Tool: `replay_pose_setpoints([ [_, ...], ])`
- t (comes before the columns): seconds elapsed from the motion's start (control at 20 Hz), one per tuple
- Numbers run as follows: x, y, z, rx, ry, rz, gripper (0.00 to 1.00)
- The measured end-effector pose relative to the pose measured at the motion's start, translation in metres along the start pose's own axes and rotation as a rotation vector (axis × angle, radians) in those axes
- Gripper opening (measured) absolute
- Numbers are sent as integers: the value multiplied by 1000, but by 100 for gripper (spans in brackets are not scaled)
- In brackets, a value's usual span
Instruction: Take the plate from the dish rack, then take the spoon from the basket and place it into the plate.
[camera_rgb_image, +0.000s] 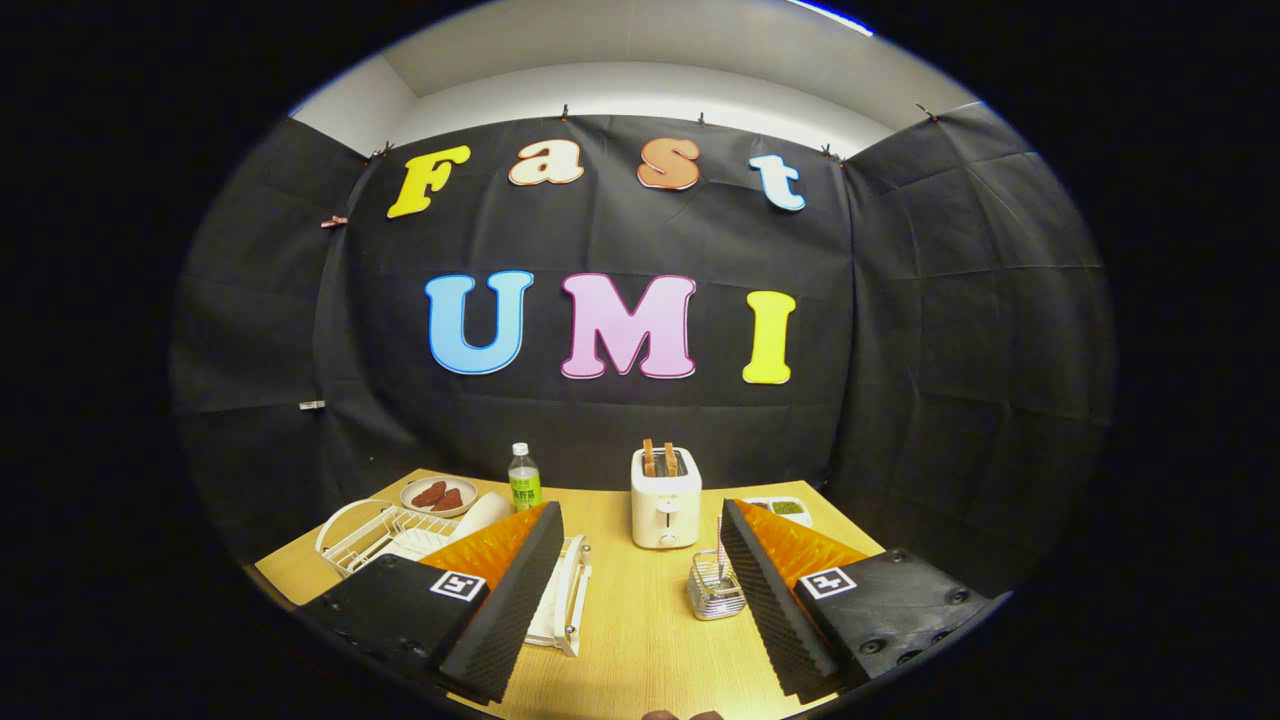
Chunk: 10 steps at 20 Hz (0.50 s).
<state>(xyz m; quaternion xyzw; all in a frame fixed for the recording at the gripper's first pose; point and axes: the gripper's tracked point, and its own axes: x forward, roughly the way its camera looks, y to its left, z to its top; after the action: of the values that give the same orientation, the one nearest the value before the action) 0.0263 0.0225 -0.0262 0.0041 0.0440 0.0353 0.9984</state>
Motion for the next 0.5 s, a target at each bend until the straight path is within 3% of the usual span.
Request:
replay_pose_setpoints([
  [0.5, 66, 57, 11, -8, 56, 110, 98],
])
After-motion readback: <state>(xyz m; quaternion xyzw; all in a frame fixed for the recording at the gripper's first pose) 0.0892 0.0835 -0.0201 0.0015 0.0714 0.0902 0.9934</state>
